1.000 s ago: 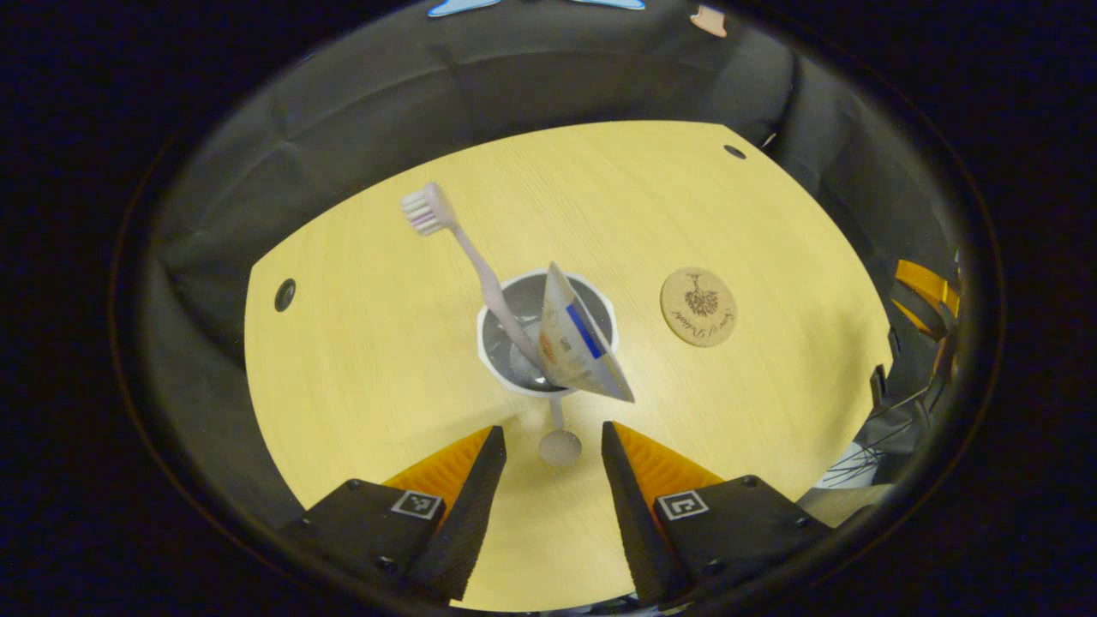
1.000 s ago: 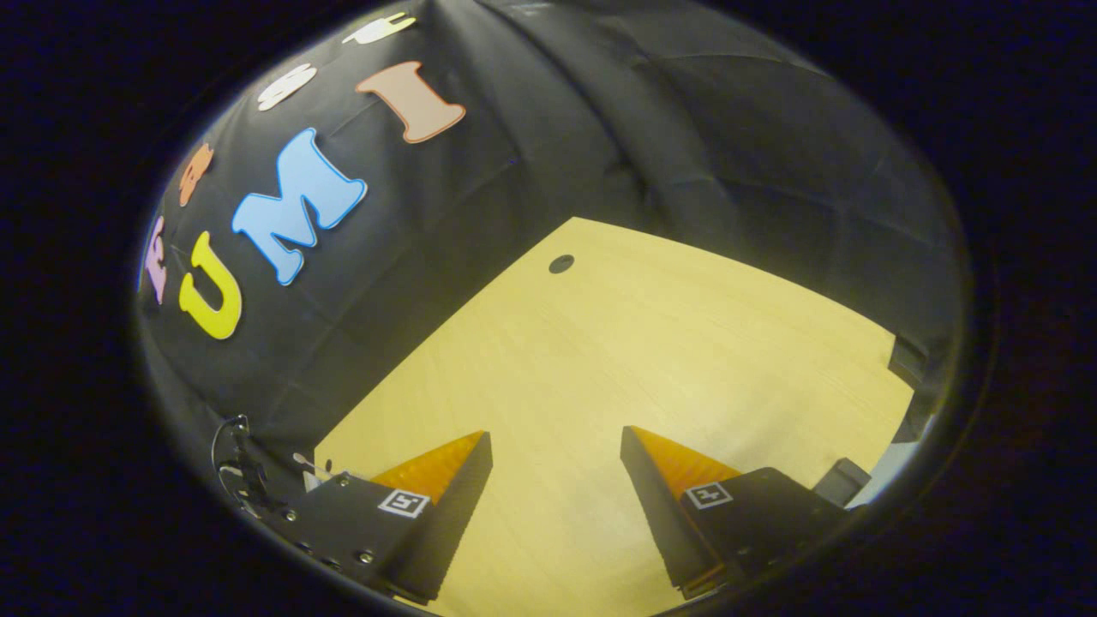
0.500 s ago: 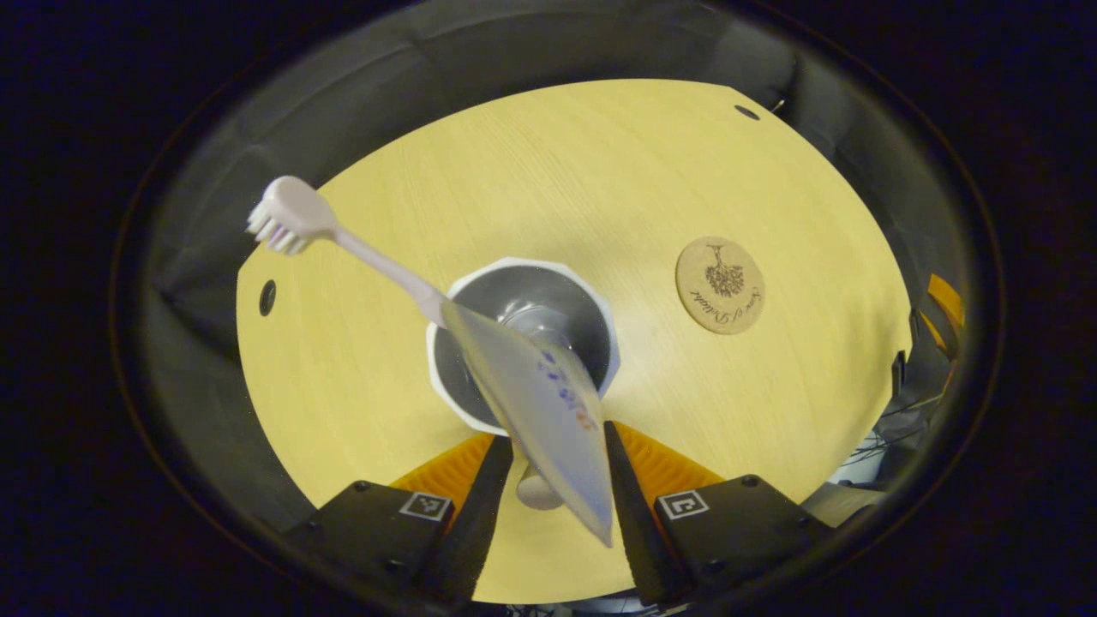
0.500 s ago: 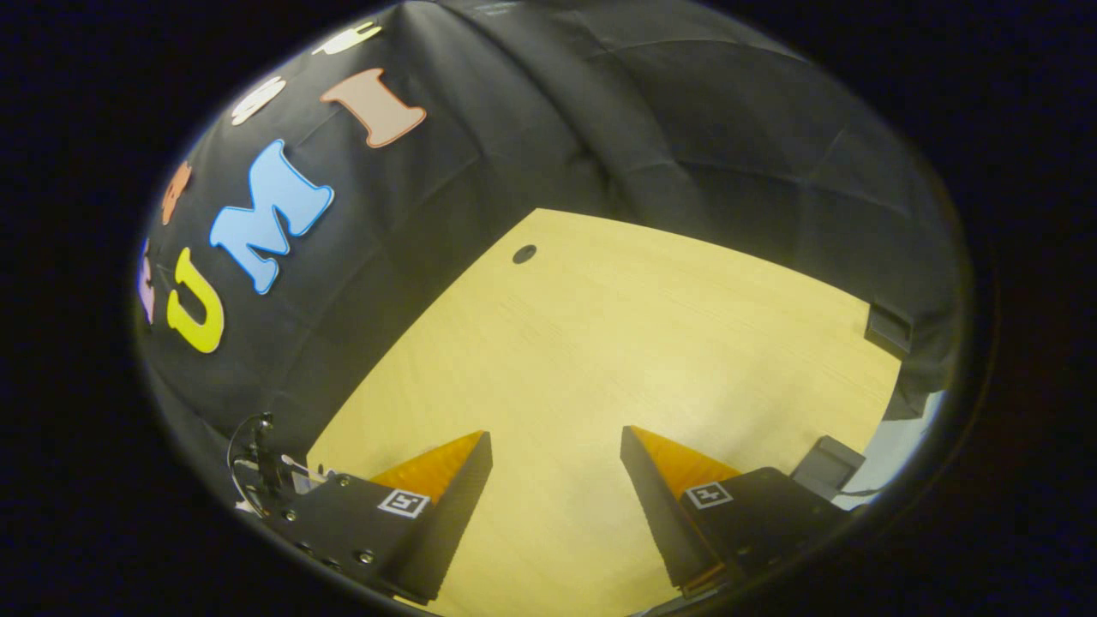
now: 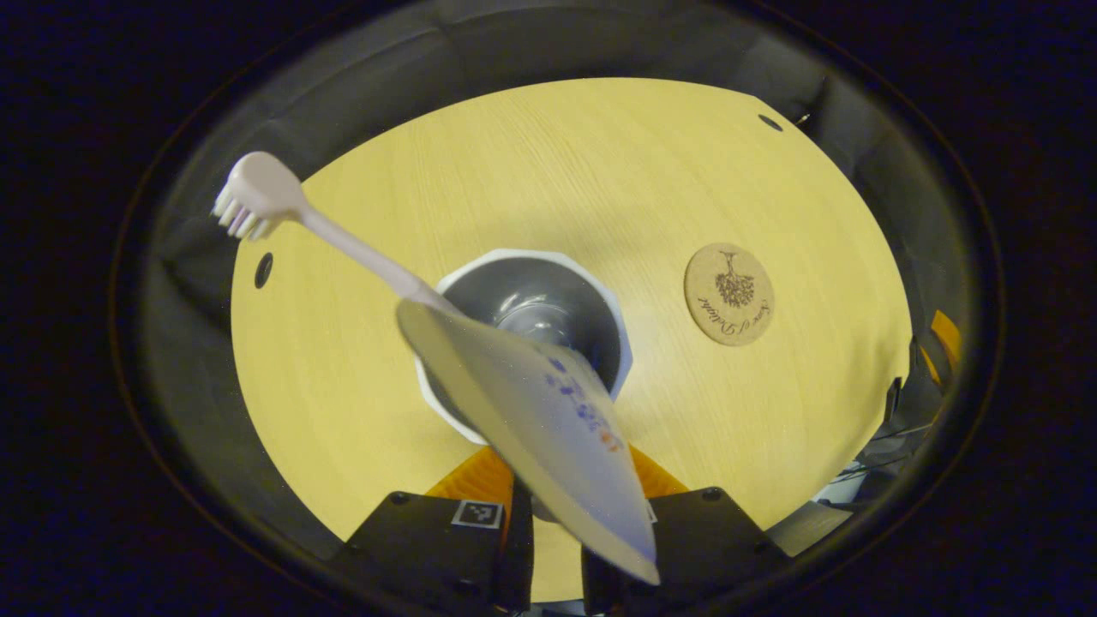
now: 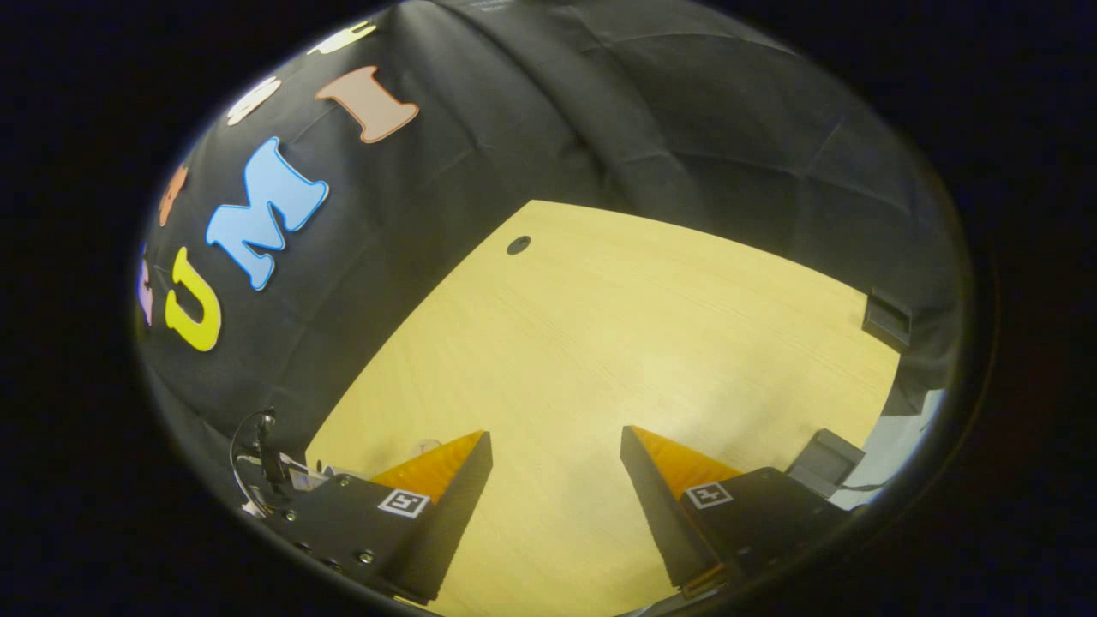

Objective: Put the toothbrush and toothpaste on the desktop into the cup, then pick up the cup and place it on the coaster on the desktop.

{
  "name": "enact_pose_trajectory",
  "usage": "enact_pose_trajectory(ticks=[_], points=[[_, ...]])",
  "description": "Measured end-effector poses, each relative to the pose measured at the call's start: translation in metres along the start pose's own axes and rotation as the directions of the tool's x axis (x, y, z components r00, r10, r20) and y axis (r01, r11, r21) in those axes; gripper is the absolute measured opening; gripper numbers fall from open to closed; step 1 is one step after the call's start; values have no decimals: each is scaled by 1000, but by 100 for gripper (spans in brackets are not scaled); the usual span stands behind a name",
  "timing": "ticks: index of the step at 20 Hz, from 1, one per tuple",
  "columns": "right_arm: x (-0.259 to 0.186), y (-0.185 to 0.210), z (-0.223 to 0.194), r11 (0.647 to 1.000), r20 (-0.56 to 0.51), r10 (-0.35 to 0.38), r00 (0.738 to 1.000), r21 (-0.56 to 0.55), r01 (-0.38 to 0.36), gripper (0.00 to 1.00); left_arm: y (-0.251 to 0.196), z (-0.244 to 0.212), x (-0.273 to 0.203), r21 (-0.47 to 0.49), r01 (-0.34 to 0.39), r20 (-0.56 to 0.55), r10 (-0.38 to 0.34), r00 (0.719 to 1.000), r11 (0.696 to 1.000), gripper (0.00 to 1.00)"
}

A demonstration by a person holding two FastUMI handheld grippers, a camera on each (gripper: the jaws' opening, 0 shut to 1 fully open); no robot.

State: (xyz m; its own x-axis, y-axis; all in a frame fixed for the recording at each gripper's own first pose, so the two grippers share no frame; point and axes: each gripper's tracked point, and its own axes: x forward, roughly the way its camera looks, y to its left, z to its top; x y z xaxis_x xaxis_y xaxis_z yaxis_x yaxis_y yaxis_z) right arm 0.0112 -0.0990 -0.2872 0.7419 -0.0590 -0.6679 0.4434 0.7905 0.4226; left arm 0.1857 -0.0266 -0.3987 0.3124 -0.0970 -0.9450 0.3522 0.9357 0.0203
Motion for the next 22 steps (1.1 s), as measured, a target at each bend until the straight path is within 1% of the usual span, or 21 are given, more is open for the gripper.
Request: enact_pose_trajectory(ticks=[1,3,8,11,13,16,22], points=[[0,0,0,1000,-1,2,1000,-2,-2,92,-3,-1,-2,-2,7,4,-7,1000,1000,25],[0,1,1,1000,-3,7,1000,-7,-7,92,-4,8,-7,8,6,52,-6,999,1000,25],[-2,0,2,1000,-3,17,1000,-9,-17,92,-17,9,-11,-5,19,74,-18,997,1000,25],[-4,-2,4,1000,-2,15,1000,-4,-15,92,-31,15,-15,7,32,117,-32,993,999,25],[-7,-7,4,1000,-2,11,1000,5,-11,92,-44,24,-22,30,39,152,-43,987,999,25],[-13,-21,6,1000,5,5,1000,23,-5,92,-68,31,-26,82,38,161,-51,986,996,25],[-22,-37,15,999,23,0,1000,42,-1,92,-131,43,-23,141,92,159,-114,981,986,25]])
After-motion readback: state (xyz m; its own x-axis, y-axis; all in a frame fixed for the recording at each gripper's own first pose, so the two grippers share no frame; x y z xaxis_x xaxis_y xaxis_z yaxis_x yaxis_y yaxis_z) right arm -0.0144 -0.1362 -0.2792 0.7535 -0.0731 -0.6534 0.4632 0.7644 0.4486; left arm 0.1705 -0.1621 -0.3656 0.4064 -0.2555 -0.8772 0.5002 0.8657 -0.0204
